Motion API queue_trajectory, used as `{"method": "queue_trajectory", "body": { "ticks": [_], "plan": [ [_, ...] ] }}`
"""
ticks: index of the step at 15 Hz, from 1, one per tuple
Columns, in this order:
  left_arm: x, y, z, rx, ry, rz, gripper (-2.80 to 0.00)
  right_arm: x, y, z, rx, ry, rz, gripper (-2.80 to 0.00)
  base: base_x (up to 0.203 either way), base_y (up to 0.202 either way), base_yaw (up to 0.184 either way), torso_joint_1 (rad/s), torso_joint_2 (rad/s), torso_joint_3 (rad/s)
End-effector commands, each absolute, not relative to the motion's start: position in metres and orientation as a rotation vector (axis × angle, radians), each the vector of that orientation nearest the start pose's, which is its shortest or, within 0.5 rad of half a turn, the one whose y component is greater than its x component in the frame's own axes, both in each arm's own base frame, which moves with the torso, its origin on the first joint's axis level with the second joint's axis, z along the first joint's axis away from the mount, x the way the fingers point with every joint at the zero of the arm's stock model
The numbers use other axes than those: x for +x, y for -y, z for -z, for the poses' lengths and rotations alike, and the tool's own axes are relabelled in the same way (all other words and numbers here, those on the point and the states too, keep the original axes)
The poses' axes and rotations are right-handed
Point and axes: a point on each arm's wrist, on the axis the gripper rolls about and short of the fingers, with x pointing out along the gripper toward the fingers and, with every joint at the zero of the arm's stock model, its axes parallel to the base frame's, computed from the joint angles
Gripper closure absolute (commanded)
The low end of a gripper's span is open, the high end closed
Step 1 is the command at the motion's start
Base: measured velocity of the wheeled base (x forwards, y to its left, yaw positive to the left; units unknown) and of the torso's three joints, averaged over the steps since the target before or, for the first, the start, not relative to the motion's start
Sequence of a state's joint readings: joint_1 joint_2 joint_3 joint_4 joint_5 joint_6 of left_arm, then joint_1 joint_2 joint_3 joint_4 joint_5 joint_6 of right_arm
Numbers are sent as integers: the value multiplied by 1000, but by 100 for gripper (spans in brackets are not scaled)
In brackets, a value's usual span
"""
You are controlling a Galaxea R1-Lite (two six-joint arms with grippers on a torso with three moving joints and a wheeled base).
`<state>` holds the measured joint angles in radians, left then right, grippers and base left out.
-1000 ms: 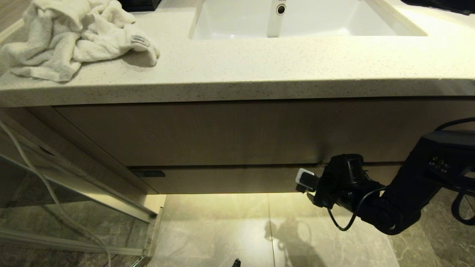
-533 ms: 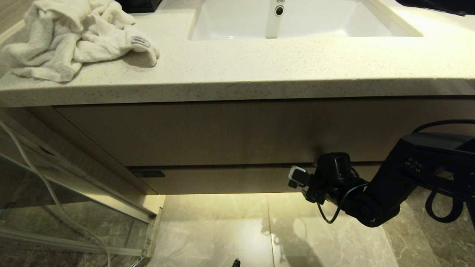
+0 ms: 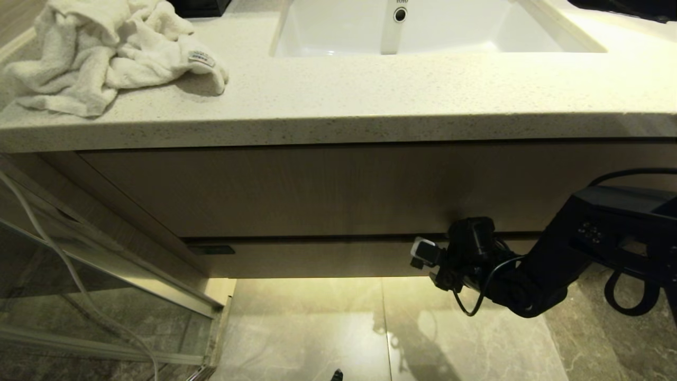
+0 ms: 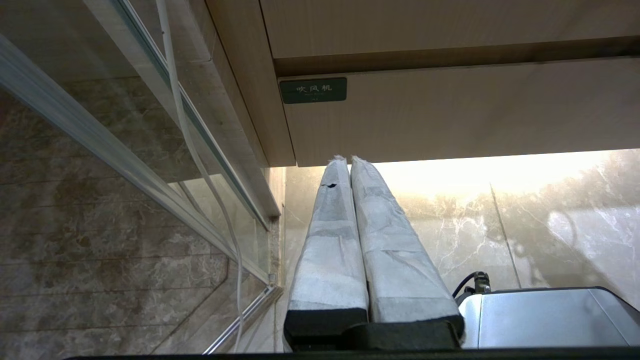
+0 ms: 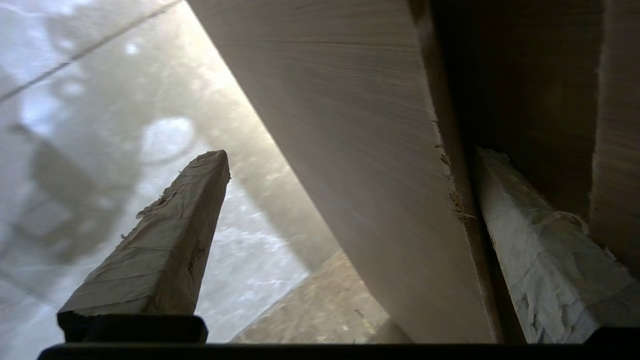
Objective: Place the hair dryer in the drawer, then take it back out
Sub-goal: Pull open the drawer
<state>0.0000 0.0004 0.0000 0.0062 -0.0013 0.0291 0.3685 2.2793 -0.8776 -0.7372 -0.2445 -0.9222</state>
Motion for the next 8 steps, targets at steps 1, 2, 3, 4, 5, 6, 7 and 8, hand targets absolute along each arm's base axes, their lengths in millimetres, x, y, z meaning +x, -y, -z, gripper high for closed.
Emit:
{"method": "queue_trajectory", "body": {
  "ticks": [1,2,3,4,5,6,7,8],
  "plan": [
    [-23,0,-74,29,-9,2,0,344,-132,-22,-1067,-620,-440,-280,0,0,0,0,0,0],
    [-23,0,-74,29,-9,2,0,339,-133,-27,-1052,-668,-458,-280,0,0,0,0,0,0],
    [-23,0,-74,29,-9,1,0,336,-136,-35,-1027,-700,-465,-280,0,0,0,0,0,0],
    [-23,0,-74,29,-9,2,0,334,-138,-41,-1000,-769,-479,-280,0,0,0,0,0,0],
    [-23,0,-74,29,-9,2,0,331,-142,-51,-967,-837,-488,-280,0,0,0,0,0,0],
    [-23,0,-75,29,-8,2,0,327,-146,-64,-928,-906,-497,-280,0,0,0,0,0,0],
    [-23,0,-74,29,-8,2,0,322,-151,-79,-883,-969,-507,-280,0,0,0,0,0,0],
    [-23,0,-74,29,-8,2,0,313,-153,-92,-842,-1034,-521,-280,0,0,0,0,0,0]
  ]
}}
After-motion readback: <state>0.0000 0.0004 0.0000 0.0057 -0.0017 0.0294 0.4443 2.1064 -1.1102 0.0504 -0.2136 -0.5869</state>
